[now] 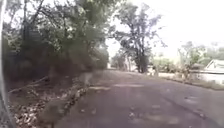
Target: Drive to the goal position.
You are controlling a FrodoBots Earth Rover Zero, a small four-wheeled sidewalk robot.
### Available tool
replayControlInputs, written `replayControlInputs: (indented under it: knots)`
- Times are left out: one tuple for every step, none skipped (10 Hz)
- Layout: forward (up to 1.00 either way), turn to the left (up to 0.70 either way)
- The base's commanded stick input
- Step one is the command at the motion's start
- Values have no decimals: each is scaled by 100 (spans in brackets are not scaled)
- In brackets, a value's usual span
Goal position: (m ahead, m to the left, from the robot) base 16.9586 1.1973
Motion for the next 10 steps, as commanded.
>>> replayControlInputs:
  knots:
    - [70,0]
    - [70,0]
    - [70,0]
    - [70,0]
    - [70,0]
    - [70,0]
    - [70,0]
    - [70,0]
    - [70,0]
    - [70,0]
